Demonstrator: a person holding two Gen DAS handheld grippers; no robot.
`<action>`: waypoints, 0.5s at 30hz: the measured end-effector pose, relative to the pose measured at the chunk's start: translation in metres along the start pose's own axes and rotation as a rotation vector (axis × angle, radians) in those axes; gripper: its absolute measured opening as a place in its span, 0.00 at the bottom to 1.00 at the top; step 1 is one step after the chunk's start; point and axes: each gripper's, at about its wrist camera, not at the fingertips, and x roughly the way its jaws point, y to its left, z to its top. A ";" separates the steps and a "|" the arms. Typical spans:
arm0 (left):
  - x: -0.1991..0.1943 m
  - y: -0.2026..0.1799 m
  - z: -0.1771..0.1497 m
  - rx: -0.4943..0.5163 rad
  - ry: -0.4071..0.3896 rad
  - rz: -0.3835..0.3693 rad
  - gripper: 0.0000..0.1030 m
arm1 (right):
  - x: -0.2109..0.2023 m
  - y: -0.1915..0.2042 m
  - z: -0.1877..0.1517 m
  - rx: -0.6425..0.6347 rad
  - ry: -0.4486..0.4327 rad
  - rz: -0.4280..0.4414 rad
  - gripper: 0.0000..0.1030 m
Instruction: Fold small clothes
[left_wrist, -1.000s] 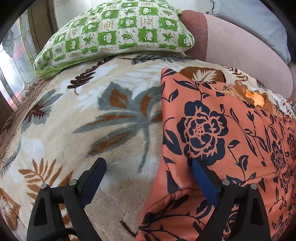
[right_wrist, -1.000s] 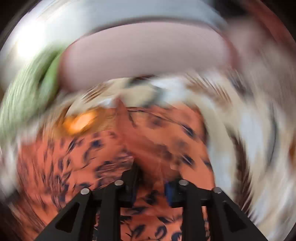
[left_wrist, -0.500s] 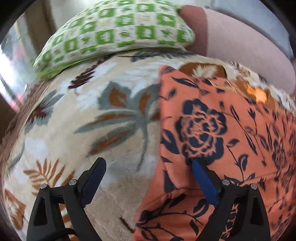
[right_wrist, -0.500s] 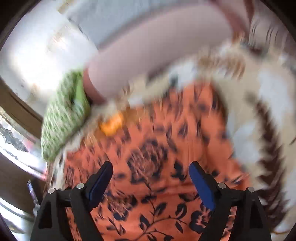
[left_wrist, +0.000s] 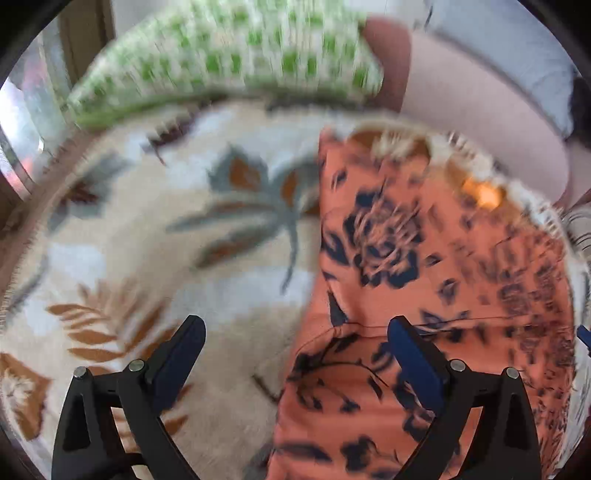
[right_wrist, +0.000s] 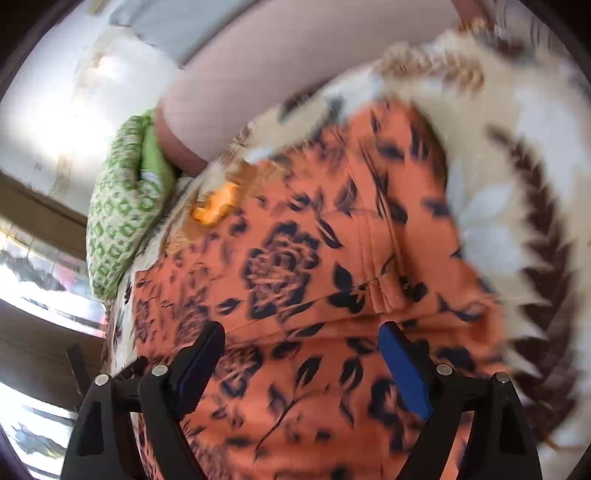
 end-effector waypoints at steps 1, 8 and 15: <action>-0.016 0.003 -0.006 0.005 -0.028 -0.019 0.96 | -0.022 0.004 -0.008 -0.015 -0.018 -0.001 0.85; -0.091 0.044 -0.117 -0.052 0.055 -0.155 0.96 | -0.107 -0.043 -0.107 0.087 0.125 -0.068 0.85; -0.101 0.049 -0.209 -0.048 0.178 -0.149 0.96 | -0.135 -0.095 -0.179 0.147 0.229 -0.142 0.85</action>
